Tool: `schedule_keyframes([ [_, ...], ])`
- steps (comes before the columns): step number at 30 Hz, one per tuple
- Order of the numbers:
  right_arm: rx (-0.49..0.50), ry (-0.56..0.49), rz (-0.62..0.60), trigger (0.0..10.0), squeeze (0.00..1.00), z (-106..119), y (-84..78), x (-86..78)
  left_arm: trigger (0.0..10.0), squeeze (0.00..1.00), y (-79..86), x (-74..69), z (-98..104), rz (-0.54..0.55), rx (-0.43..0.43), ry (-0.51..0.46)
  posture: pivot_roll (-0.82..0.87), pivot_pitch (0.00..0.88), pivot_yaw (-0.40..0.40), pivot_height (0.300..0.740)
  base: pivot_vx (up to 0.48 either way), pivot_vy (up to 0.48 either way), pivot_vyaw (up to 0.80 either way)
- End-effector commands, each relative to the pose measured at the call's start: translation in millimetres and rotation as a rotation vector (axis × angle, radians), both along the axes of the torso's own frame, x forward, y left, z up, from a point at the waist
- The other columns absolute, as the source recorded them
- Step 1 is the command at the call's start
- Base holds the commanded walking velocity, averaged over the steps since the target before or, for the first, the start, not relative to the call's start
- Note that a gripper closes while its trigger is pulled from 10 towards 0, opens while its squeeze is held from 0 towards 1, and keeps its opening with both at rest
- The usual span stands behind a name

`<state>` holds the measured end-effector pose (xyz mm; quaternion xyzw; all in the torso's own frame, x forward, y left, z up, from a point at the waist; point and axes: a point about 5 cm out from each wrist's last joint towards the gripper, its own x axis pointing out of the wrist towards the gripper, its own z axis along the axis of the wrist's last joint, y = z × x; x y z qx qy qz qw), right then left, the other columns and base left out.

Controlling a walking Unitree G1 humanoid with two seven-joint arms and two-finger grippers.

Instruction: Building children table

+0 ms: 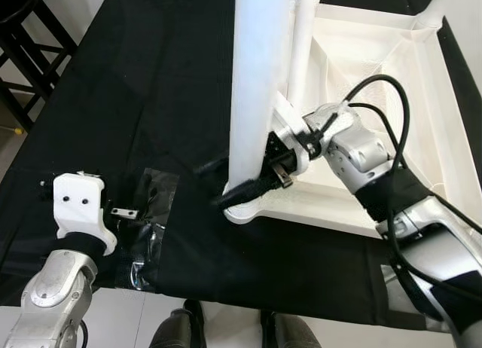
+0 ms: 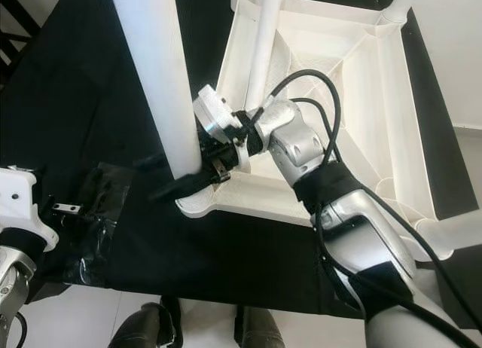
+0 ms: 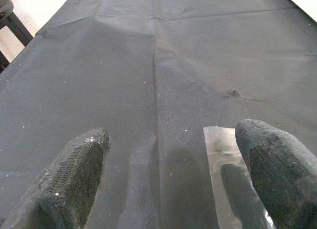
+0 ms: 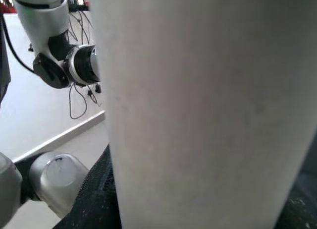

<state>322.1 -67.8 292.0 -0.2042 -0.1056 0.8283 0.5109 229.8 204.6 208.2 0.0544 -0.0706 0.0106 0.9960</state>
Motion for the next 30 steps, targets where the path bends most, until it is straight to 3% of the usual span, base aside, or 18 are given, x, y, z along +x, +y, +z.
schedule_keyframes([
  [1, -0.129, 0.033, -0.047, 10.0, 0.0, -33.0, -7.9, 4.1, 10.0, 0.0, 1.2, -1.4, -3.0, 0.007, 0.022, 0.022, 0.1, 0.419, -0.047, 0.74, 0.0, 0.0, 0.0],
  [6, -0.116, -0.005, -0.089, 10.0, 0.0, -37.5, -10.3, 5.7, 10.0, 0.0, -1.1, 3.2, -3.5, 0.001, 0.011, 0.015, 0.07, 0.407, -0.057, 0.74, 0.0, 0.0, 0.0],
  [12, 0.02, 0.03, -0.211, 10.0, 0.0, -40.4, -10.8, -4.0, 10.0, 0.0, -4.1, 11.6, -3.8, -0.011, -0.009, 0.001, 0.04, 0.385, -0.053, 0.74, 0.0, 0.0, 0.0],
  [15, 0.044, 0.049, -0.244, 10.0, 0.0, -43.8, -11.5, -7.9, 10.0, 0.0, -4.4, 13.7, -3.6, -0.014, -0.012, -0.003, 0.04, 0.376, -0.053, 0.74, 0.0, 0.0, 0.0],
  [19, 0.045, 0.048, -0.288, 10.0, 0.0, -48.7, -11.0, -9.7, 10.0, 0.0, -4.0, 15.4, -2.8, -0.015, -0.014, -0.007, 0.04, 0.371, -0.05, 0.74, 0.0, 0.0, 0.0],
  [24, 0.063, 0.119, -0.445, 10.0, 0.0, -55.5, -5.3, -9.5, 10.0, 0.0, -4.1, 19.9, -1.8, -0.016, -0.016, -0.014, 0.03, 0.36, -0.047, 0.74, 0.0, 0.0, 0.0],
  [26, 0.063, 0.119, -0.445, 10.0, 0.0, -55.5, -5.3, -9.5, 10.0, 0.0, -4.1, 19.9, -1.8, -0.016, -0.016, -0.014, 0.03, 0.36, -0.047, 0.74, 0.0, 0.0, 0.0],
  [28, 0.012, 0.179, -0.626, 10.0, 0.0, -65.5, -2.9, -4.6, 10.0, 0.0, -4.4, 21.9, -1.5, -0.019, -0.015, -0.018, 0.02, 0.355, -0.044, 0.74, 0.0, 0.0, 0.0],
  [29, 0.012, 0.179, -0.626, 10.0, 0.0, -65.5, -2.9, -4.6, 10.0, 0.0, -4.4, 21.9, -1.5, -0.019, -0.015, -0.018, 0.02, 0.355, -0.044, 0.74, 0.0, 0.0, 0.0],
  [30, 0.003, 0.23, -0.764, 10.0, 0.0, -70.5, -0.4, -1.1, 10.0, 0.0, -4.0, 22.9, -1.3, -0.02, -0.015, -0.02, 0.02, 0.354, -0.041, 0.74, 0.0, 0.0, 0.0],
])
